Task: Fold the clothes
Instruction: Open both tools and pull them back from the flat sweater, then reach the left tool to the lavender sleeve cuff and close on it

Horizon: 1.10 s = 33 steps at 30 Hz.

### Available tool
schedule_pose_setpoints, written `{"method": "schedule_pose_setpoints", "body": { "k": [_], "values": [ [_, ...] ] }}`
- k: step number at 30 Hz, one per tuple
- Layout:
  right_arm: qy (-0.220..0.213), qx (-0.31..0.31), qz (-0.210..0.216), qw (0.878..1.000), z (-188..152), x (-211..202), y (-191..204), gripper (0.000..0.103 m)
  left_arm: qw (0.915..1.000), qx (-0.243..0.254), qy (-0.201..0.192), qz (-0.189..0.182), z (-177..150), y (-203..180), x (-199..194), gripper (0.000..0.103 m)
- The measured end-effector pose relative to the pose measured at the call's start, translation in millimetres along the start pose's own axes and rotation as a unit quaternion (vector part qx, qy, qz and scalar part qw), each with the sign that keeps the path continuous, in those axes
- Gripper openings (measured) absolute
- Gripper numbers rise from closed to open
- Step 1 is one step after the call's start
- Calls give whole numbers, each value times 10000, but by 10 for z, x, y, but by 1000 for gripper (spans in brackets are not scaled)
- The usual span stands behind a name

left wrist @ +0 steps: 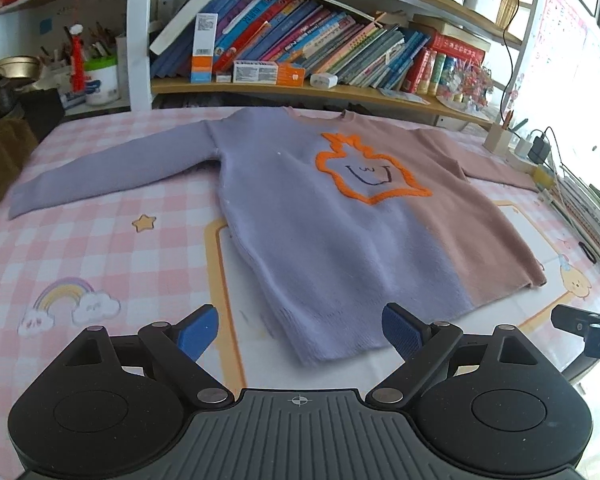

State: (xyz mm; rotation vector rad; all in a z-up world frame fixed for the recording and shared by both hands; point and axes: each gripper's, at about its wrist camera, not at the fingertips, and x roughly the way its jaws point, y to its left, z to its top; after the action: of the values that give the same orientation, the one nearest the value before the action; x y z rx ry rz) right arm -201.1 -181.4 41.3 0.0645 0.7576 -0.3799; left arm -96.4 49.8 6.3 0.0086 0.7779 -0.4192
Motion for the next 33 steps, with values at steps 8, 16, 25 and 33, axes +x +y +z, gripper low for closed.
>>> {"method": "schedule_pose_setpoints", "body": {
  "k": [8, 16, 25, 33],
  "values": [
    [92, -14, -154, 9998, 73, 103, 402, 100, 9998, -186, -58, -110, 179, 518, 128, 91],
    [321, -9, -361, 9988, 113, 201, 647, 100, 9976, -598, -134, 333, 301, 1257, 193, 91],
    [527, -195, -414, 9976, 164, 325, 908, 100, 9897, -955, -394, 995, 444, 2004, 259, 90],
    [571, -414, -527, 9961, 236, 381, 997, 100, 9701, -2029, -585, 1198, 553, 2595, 453, 66]
  ]
}}
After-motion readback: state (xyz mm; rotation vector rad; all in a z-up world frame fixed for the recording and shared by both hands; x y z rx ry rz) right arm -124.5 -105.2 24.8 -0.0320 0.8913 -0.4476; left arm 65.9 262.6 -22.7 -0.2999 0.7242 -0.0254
